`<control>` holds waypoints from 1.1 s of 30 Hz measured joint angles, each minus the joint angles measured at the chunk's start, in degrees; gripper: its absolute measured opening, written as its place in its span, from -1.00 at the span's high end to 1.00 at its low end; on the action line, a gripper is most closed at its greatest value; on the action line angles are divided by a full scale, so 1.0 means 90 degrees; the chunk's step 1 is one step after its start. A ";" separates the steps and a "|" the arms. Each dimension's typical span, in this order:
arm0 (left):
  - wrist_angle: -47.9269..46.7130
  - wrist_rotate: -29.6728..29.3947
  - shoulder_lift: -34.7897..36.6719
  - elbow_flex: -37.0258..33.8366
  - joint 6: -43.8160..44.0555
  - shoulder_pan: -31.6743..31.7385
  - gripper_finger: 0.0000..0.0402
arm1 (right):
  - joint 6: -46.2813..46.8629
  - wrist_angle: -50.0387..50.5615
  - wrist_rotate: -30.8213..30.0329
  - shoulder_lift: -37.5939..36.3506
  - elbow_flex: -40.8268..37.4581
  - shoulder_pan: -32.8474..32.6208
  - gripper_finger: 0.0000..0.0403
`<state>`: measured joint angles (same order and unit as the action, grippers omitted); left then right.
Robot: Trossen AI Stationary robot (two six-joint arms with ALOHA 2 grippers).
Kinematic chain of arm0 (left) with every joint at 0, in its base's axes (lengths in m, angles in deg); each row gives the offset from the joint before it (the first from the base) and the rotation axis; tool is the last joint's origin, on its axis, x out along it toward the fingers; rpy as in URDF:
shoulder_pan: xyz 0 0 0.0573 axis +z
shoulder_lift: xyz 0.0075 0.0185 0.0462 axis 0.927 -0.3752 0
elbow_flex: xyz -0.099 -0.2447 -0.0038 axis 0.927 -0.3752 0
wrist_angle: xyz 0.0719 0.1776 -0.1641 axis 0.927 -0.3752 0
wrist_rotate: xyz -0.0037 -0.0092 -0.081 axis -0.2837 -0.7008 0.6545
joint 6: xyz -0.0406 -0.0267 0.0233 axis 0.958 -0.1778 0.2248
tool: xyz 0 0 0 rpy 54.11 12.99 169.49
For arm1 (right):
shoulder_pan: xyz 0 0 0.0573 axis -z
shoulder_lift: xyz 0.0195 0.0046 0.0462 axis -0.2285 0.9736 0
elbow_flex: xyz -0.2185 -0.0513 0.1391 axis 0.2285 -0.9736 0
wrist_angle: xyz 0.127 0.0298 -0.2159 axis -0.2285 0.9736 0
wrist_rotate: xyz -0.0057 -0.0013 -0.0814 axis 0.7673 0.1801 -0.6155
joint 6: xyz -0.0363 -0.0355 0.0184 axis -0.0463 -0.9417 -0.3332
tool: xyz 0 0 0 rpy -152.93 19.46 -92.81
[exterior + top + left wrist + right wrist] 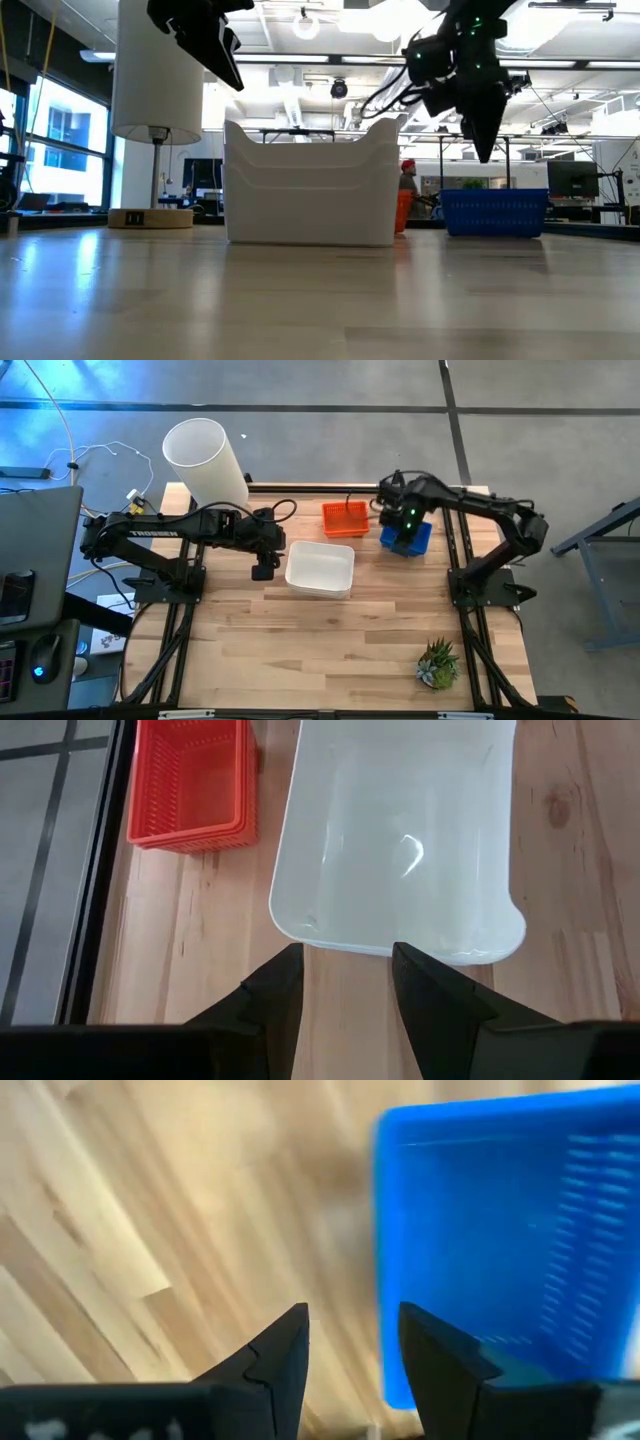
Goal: Stack baskets by color
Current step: Stack the bottom blue bin on the top blue bin
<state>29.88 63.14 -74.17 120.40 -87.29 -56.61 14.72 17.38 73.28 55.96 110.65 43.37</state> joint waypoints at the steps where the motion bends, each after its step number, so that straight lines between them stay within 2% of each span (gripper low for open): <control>1: 0.0000 0.0000 0.0001 0.0000 -0.0001 0.0000 0.30 | 0.0011 -0.0103 0.0044 0.0000 -0.0115 -0.0148 0.30; 9: 0.0000 0.0000 0.0001 0.0000 -0.0001 0.0000 0.30 | 0.0803 -0.1055 0.0062 0.0000 -0.1020 -0.0761 0.30; 15: 0.0000 0.0000 0.0001 0.0000 -0.0001 -0.0001 0.30 | 0.1171 -0.1163 -0.0581 0.0002 -0.1603 -0.0771 0.30; 23: 0.0000 0.0000 0.0001 0.0000 0.0001 -0.0002 0.30 | 0.1235 -0.1426 -0.1389 0.0002 -0.1828 -0.0483 0.30; 28: 0.0002 0.0000 0.0001 0.0000 0.0003 0.0000 0.30 | 0.0878 -0.1772 -0.1440 0.0002 -0.1828 -0.0194 0.30; 33: 0.0000 0.0000 0.0001 0.0000 0.0005 0.0000 0.30 | 0.0598 -0.1627 -0.1559 0.0002 -0.1828 0.0090 0.30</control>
<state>29.88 63.14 -74.16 120.40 -87.25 -56.61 20.10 2.74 59.25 55.98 94.20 44.18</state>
